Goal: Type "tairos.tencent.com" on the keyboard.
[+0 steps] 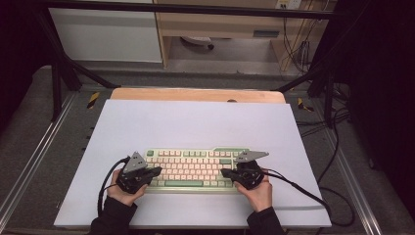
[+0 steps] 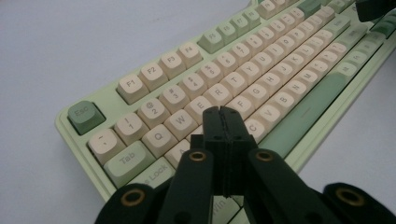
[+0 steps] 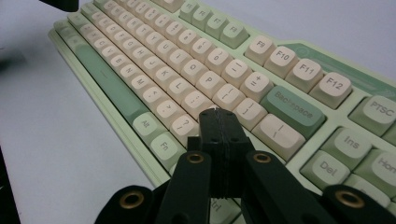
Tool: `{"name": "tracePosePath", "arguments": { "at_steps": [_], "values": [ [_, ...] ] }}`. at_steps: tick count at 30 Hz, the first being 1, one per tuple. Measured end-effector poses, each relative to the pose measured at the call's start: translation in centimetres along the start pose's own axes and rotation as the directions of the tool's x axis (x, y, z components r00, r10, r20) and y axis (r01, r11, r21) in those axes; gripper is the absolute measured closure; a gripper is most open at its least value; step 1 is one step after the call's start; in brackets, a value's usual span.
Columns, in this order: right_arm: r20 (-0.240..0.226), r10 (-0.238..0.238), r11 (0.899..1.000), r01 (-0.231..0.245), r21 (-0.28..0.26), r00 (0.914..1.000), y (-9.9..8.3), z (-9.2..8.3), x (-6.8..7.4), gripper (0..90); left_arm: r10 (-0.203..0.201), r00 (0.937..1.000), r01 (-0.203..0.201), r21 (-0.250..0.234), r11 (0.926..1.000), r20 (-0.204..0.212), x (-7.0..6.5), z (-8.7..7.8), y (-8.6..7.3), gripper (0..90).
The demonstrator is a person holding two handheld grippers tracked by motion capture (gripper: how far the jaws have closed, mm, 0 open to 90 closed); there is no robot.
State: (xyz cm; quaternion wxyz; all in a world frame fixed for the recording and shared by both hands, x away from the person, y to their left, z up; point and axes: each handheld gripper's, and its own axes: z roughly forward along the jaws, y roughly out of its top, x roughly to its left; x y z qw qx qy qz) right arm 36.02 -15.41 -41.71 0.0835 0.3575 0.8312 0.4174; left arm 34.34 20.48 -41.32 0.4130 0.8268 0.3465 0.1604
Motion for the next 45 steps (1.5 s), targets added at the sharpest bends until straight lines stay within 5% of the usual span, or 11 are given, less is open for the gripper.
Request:
{"name": "tracePosePath", "arguments": {
  "at_steps": [45],
  "values": [
    [-0.006,-0.001,1.000,0.001,0.003,1.0000,-0.6,-0.9,-0.3,90.0,0.017,0.9998,-0.017,0.024,0.9996,0.005,-2.0,4.6,3.6,90.0]
  ]
}}
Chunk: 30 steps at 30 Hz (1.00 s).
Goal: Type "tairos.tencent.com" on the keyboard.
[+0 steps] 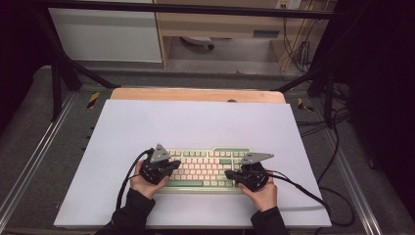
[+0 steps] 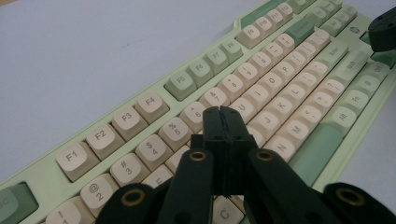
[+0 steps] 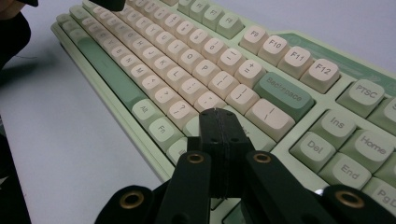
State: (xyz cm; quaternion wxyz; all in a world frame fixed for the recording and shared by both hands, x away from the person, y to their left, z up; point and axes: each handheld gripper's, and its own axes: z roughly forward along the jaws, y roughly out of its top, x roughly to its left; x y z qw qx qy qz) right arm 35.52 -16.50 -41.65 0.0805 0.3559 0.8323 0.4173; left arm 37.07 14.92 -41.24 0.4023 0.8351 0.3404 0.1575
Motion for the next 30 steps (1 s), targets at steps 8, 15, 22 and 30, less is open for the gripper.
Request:
{"name": "tracePosePath", "arguments": {
  "at_steps": [8,15,22,30],
  "values": [
    [-0.002,0.000,1.000,0.000,0.000,1.0000,0.0,0.1,0.0,90.0,-0.003,0.9998,0.003,0.008,1.0000,-0.019,0.1,0.9,0.0,90.0],
    [-0.002,-0.002,1.000,0.002,0.002,1.0000,0.0,0.1,0.0,90.0,0.000,0.9997,0.000,0.018,0.9998,-0.022,0.1,1.4,-0.2,90.0],
    [-0.005,-0.003,1.000,0.003,0.005,1.0000,0.0,0.1,0.0,90.0,0.007,0.9997,-0.006,0.028,0.9996,-0.025,0.1,1.8,-0.4,90.0],
    [-0.005,-0.004,1.000,0.004,0.005,1.0000,0.0,0.1,0.0,90.0,0.008,0.9998,-0.008,0.036,0.9993,-0.020,0.1,2.1,-0.6,90.0]
  ]
}}
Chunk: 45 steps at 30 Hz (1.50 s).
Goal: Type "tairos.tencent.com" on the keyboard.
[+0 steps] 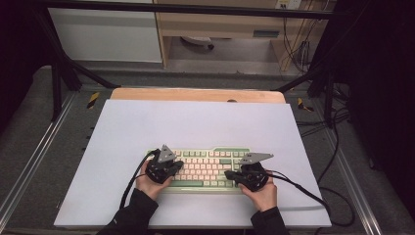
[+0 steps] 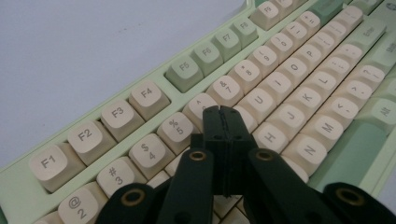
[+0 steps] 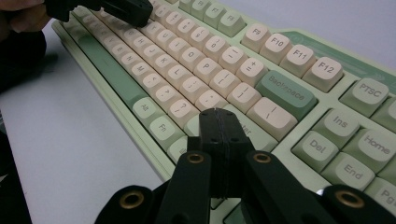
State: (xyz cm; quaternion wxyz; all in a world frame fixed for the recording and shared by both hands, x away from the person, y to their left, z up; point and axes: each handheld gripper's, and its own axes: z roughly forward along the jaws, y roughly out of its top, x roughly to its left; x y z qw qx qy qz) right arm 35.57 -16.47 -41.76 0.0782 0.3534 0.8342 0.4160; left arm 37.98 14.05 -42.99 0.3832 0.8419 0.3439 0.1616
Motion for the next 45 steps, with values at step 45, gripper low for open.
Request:
{"name": "tracePosePath", "arguments": {
  "at_steps": [45],
  "values": [
    [-0.001,0.003,1.000,-0.003,-0.008,1.0000,0.0,-0.2,0.1,90.0,-0.019,0.9997,0.019,-0.025,0.9995,-0.012,1.6,-3.9,-1.2,90.0]
  ]
}}
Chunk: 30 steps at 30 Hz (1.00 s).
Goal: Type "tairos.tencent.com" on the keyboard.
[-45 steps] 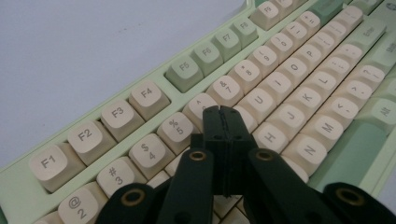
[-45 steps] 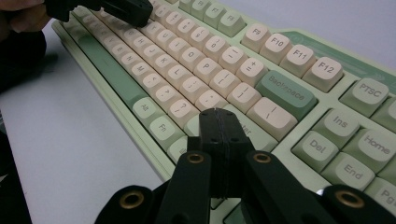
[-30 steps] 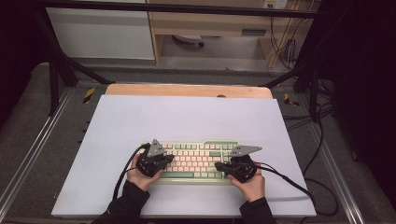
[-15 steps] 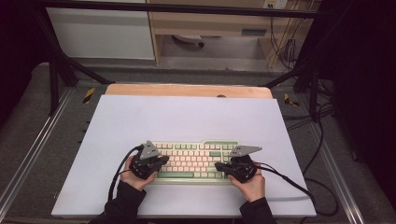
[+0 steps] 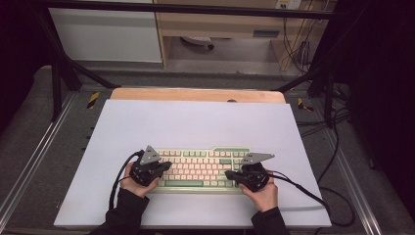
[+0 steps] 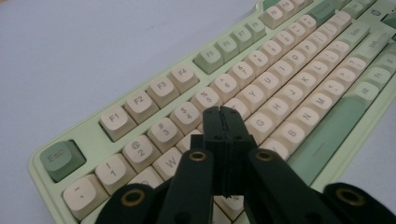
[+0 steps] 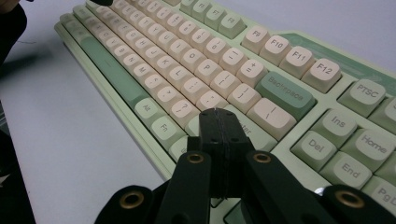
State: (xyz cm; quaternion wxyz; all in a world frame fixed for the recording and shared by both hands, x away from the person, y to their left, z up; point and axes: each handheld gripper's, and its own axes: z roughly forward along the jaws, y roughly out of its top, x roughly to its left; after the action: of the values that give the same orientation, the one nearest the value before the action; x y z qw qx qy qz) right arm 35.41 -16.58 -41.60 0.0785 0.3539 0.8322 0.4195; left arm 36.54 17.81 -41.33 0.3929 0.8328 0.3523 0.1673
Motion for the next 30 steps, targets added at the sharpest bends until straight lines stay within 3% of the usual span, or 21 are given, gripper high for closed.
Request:
{"name": "tracePosePath", "arguments": {
  "at_steps": [13,30],
  "values": [
    [-0.003,-0.004,1.000,0.004,0.007,1.0000,0.0,0.1,0.0,90.0,-0.010,0.9993,0.011,0.013,0.9999,-0.036,0.6,1.0,-0.2,90.0],
    [-0.003,-0.003,1.000,0.003,0.005,1.0000,0.0,0.1,0.0,90.0,-0.002,0.9994,0.003,0.024,0.9997,-0.034,0.5,1.6,-0.5,90.0]
  ]
}}
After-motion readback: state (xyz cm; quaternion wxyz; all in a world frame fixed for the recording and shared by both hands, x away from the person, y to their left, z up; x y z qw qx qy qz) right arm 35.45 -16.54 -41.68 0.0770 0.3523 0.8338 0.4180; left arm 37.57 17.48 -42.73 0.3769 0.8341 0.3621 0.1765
